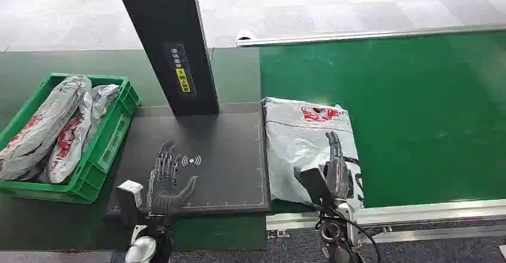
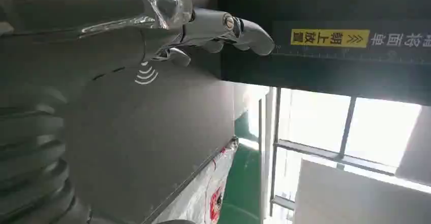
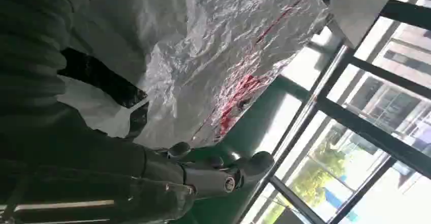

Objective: Moved the parcel from conveyor to table for the left to box.

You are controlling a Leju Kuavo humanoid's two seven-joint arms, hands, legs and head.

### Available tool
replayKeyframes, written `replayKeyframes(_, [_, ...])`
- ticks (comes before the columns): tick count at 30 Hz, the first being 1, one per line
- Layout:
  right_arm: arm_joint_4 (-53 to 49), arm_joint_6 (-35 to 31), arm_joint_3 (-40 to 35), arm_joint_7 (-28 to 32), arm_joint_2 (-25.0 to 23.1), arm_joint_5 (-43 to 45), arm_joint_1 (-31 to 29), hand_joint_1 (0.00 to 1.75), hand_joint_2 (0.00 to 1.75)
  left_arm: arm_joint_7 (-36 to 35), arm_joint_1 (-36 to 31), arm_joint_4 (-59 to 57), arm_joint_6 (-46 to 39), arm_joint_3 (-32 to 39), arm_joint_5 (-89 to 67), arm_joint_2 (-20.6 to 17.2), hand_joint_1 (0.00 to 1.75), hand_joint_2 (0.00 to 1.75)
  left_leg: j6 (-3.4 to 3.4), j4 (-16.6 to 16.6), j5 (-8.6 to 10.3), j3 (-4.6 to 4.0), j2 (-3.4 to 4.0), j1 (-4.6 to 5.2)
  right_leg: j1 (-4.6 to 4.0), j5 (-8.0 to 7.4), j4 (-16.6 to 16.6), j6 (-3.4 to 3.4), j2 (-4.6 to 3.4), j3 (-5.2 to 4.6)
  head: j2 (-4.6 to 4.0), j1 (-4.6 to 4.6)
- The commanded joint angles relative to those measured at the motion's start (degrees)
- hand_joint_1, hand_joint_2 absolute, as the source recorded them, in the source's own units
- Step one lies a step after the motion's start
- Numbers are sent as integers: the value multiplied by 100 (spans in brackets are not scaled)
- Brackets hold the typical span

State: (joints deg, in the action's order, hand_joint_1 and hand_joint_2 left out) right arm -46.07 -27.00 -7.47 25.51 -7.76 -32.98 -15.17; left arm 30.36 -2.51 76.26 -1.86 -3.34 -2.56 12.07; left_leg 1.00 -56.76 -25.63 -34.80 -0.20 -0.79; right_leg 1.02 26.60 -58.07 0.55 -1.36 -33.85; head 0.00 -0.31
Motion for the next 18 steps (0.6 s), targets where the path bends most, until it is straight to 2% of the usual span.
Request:
replayKeyframes(1, [2299, 122, 500, -169, 189, 98, -894, 0, 175, -36, -228, -363, 48, -91, -15, -31, 0, 175, -5, 9, 2, 16, -8, 0, -3, 0, 13, -5, 20, 21, 0, 0])
replayKeyframes(3, [2440, 155, 564, -245, 186, 129, -943, 0, 175, -38, -236, -360, 48, -91, -14, -33, 0, 175, -3, 5, 1, 9, -7, 1, -1, 1, 7, -3, 13, 12, 0, 2])
replayKeyframes(4, [2646, 50, 518, -535, 203, -23, -1006, 0, 175, -47, -226, -341, 42, -83, -6, -27, 0, 175, -5, 9, 1, 16, -8, 2, -1, 1, 11, -5, 20, 21, 0, 0])
replayKeyframes(7, [2839, 79, 551, -767, 216, -63, -1022, 0, 175, -60, -201, -303, 37, -81, 4, -18, 0, 175, -5, 8, 1, 16, -9, 1, -3, 1, 11, -6, 21, 21, 0, 2])
replayKeyframes(12, [2984, 211, 676, -867, 257, -6, -960, 0, 175, -67, -189, -294, 37, -92, 8, -15, 0, 175, -7, 12, 2, 20, -15, 1, -4, 3, 16, -8, 32, 29, 0, 2])
replayKeyframes(13, [2986, 241, 717, -817, 258, 5, -965, 98, 175, -68, -194, -298, 37, -95, 8, -17, 0, 175, -5, 8, 1, 15, -16, 1, -2, 4, 11, -6, 27, 22, 0, 2])
replayKeyframes(14, [2986, 241, 717, -817, 258, 5, -965, 98, 175, -68, -194, -298, 37, -95, 8, -17, 0, 175, -5, 6, 1, 13, -16, 1, -2, 4, 9, -5, 25, 20, 0, 2])
replayKeyframes(15, [2984, 247, 718, -817, 258, 5, -972, 175, 175, -68, -195, -298, 37, -95, 9, -17, 0, 175, -4, 4, 0, 10, -11, 0, -2, 2, 7, -4, 18, 15, 0, 0])
replayKeyframes(18, [2907, 276, 753, -618, 235, 4, -1008, 175, 175, -70, -213, -321, 37, -95, 9, -18, 0, 175, -4, 4, 2, 10, -13, 1, -1, 2, 6, -4, 20, 15, 0, 2])
